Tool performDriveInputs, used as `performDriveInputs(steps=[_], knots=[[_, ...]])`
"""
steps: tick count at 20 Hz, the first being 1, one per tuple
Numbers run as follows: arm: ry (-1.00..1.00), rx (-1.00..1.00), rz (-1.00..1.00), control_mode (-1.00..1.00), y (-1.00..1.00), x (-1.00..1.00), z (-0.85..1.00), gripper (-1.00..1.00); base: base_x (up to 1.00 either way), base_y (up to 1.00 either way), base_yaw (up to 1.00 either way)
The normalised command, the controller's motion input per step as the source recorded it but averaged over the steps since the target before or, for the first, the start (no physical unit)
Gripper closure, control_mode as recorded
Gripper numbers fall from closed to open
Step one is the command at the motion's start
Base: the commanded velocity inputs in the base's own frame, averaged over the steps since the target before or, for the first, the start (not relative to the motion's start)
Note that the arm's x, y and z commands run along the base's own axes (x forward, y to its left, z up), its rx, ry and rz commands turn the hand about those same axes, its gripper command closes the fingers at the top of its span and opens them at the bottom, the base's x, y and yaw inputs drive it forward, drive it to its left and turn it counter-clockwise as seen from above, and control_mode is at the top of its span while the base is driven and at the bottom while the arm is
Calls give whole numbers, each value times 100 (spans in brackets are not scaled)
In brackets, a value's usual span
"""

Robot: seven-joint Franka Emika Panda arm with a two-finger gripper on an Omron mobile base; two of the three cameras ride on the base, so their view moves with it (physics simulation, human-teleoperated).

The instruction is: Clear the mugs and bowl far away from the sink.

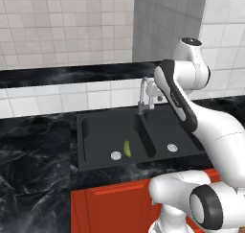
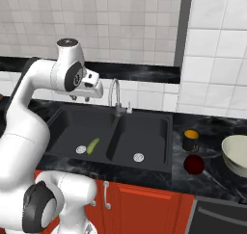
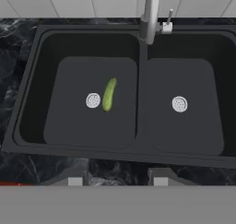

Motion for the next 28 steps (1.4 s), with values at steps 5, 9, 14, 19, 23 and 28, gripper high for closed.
performDriveInputs(steps=[5, 9, 14, 19, 23, 28], knots=[[0, 0, 0, -100, 0, -22, 0, -100, 0, 0, 0], [0, 0, 0, -100, 2, -49, 0, -100, 0, 0, 0], [0, -1, 0, -100, 6, -61, 0, -100, 0, 0, 0], [0, -1, 0, -100, -2, -58, 3, -100, 0, 0, 0], [0, -4, 0, -100, -7, -60, 9, -100, 0, 0, 0], [2, -2, 0, -100, -2, -59, 2, -100, 0, 0, 0]])
